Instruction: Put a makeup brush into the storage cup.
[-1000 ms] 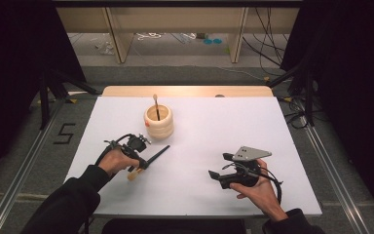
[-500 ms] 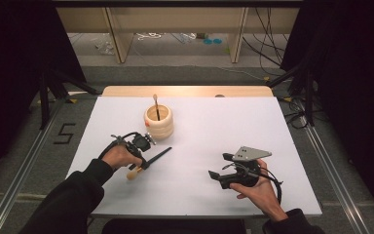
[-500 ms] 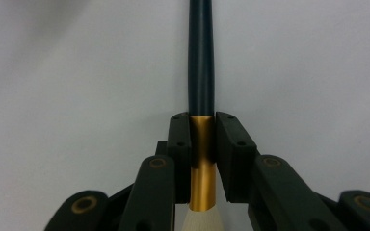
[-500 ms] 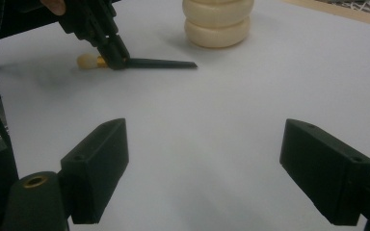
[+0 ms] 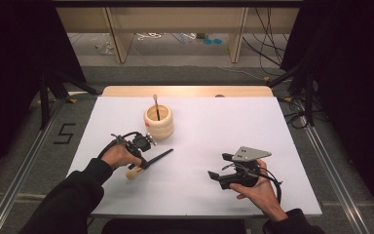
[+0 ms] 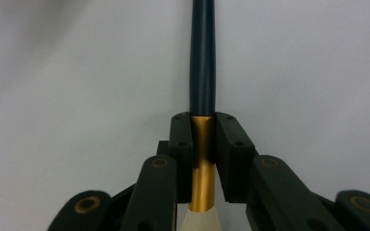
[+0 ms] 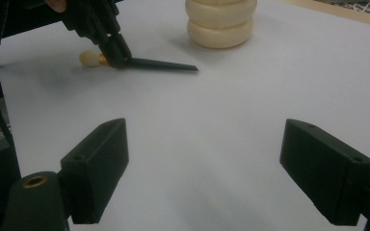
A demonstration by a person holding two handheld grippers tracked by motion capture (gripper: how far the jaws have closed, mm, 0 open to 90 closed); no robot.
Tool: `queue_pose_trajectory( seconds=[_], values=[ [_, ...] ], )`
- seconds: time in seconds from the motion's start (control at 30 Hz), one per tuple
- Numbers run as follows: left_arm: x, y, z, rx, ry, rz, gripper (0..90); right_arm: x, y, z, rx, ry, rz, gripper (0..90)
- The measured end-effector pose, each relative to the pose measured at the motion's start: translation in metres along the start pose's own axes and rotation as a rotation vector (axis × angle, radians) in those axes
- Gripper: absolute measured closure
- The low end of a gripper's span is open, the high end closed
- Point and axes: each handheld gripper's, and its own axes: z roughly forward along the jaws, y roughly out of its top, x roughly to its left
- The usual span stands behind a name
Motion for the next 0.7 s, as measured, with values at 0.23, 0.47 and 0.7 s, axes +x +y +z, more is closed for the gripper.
queue_pose_trajectory(
  seconds=[0.23, 0.47, 0.7],
  values=[
    [0.0, -0.005, -0.013, -0.073, -0.057, -0.026, 78.0, 0.003, 0.003, 0.0, -0.021, 0.005, -0.036, 17.3],
    [-0.008, -0.007, -0.021, -0.123, -0.102, -0.025, 78.0, 0.01, 0.008, -0.001, -0.051, -0.022, -0.111, 17.1],
    [-0.017, -0.011, -0.022, -0.147, -0.151, -0.019, 78.0, 0.016, 0.013, 0.0, -0.067, -0.03, -0.171, 17.1]
  ],
)
